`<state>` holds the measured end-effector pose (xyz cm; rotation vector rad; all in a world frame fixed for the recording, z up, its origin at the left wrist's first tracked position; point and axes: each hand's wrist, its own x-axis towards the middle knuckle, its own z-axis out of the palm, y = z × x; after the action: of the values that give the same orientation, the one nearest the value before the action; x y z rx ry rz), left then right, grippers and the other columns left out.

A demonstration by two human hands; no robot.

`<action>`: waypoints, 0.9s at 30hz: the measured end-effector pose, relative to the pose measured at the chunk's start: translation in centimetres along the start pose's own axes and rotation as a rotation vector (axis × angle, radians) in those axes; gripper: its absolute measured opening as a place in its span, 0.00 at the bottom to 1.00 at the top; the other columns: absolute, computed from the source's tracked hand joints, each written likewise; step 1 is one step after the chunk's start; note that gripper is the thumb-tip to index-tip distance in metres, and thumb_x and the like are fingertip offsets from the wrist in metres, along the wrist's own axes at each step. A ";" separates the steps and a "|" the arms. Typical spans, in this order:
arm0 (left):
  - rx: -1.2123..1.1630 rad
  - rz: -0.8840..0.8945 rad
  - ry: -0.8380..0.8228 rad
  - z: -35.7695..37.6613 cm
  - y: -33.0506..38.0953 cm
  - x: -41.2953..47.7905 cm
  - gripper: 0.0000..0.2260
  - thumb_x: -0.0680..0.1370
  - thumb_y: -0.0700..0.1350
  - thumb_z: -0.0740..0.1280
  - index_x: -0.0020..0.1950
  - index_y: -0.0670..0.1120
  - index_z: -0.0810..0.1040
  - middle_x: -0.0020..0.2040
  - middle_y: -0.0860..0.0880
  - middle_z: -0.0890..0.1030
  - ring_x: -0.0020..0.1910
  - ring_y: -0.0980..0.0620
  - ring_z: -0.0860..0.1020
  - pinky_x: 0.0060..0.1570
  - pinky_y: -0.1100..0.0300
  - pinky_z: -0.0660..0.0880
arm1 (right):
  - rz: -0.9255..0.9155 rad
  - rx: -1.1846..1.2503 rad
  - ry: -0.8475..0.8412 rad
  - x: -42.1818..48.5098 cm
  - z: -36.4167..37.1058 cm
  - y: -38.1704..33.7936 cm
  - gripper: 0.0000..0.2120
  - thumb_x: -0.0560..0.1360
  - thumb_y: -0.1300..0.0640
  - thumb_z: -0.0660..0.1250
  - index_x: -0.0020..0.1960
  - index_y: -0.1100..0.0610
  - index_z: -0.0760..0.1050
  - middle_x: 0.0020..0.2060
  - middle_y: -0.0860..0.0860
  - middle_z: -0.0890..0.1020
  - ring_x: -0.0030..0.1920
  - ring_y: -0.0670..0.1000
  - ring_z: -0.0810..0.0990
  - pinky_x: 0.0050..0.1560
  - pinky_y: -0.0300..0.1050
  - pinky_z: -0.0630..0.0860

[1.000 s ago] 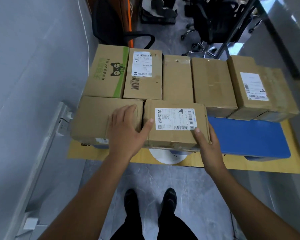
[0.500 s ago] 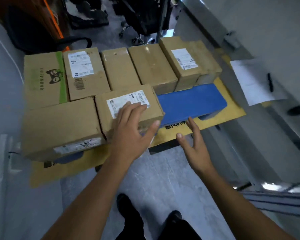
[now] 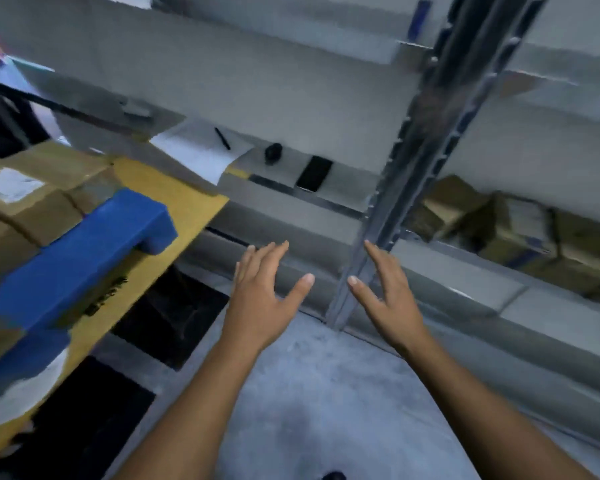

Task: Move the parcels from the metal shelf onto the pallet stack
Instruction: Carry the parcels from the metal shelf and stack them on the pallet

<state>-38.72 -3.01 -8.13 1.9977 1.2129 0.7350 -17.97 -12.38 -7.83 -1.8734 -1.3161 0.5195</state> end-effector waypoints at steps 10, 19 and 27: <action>0.028 0.374 -0.378 23.0 20.2 -0.3 0.38 0.74 0.76 0.55 0.81 0.62 0.61 0.83 0.56 0.60 0.83 0.53 0.48 0.81 0.48 0.43 | 0.315 0.016 0.440 -12.8 -23.5 14.5 0.36 0.79 0.33 0.62 0.83 0.44 0.60 0.80 0.41 0.63 0.81 0.45 0.59 0.81 0.51 0.59; -0.026 0.518 -0.708 40.7 31.9 -3.9 0.39 0.73 0.77 0.56 0.81 0.63 0.61 0.83 0.57 0.58 0.83 0.57 0.48 0.81 0.46 0.50 | 0.599 0.014 0.735 -22.9 -34.8 24.8 0.36 0.80 0.32 0.64 0.83 0.41 0.58 0.81 0.43 0.63 0.81 0.44 0.60 0.79 0.47 0.60; -0.143 0.621 -0.925 56.2 44.1 -4.8 0.31 0.79 0.68 0.64 0.80 0.59 0.66 0.81 0.54 0.63 0.83 0.51 0.54 0.80 0.41 0.55 | 0.791 -0.001 0.914 -26.7 -45.7 32.9 0.35 0.80 0.31 0.63 0.83 0.41 0.60 0.80 0.42 0.64 0.79 0.42 0.61 0.75 0.43 0.60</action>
<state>24.43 -36.65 -8.52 2.1839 0.0008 0.0832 23.69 -58.75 -7.85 -2.1762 0.0351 -0.0123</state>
